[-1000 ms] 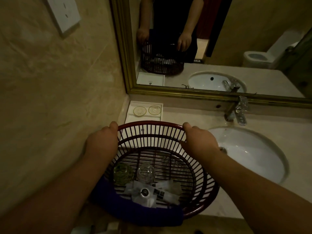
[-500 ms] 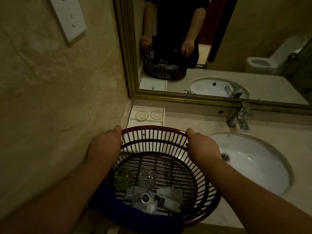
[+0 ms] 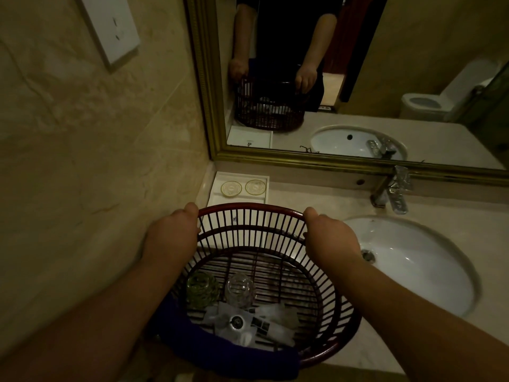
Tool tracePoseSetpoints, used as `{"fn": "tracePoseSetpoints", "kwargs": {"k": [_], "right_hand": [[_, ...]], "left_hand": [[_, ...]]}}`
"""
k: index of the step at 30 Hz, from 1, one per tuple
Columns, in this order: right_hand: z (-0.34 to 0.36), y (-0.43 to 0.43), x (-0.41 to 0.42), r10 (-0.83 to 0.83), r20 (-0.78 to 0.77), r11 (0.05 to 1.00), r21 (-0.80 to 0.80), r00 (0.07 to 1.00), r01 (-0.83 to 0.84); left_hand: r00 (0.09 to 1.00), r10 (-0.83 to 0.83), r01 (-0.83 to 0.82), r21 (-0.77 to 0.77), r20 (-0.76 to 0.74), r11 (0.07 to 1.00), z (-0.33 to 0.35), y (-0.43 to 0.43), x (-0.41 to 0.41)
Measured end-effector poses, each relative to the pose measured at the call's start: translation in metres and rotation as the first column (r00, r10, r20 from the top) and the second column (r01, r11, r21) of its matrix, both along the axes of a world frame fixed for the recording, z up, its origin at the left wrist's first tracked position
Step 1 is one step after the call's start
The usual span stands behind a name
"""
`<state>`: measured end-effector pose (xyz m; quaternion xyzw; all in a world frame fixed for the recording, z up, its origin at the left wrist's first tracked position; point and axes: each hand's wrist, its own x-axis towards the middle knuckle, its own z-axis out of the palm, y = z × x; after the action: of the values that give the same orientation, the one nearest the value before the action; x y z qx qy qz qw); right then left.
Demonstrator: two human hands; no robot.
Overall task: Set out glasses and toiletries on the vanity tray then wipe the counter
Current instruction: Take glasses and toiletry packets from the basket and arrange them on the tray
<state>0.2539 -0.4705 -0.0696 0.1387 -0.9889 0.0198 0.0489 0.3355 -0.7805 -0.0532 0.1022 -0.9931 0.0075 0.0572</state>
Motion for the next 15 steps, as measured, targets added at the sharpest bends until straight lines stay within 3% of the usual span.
{"fn": "tracePoseSetpoints", "kwargs": {"k": [15], "right_hand": [[0.0051,-0.0007,0.0025,0.008,0.065,1.000,0.012,0.998,-0.008]], "left_hand": [[1.000,0.012,-0.012,0.029,-0.004,1.000,0.0019,0.0009,0.0017]]}}
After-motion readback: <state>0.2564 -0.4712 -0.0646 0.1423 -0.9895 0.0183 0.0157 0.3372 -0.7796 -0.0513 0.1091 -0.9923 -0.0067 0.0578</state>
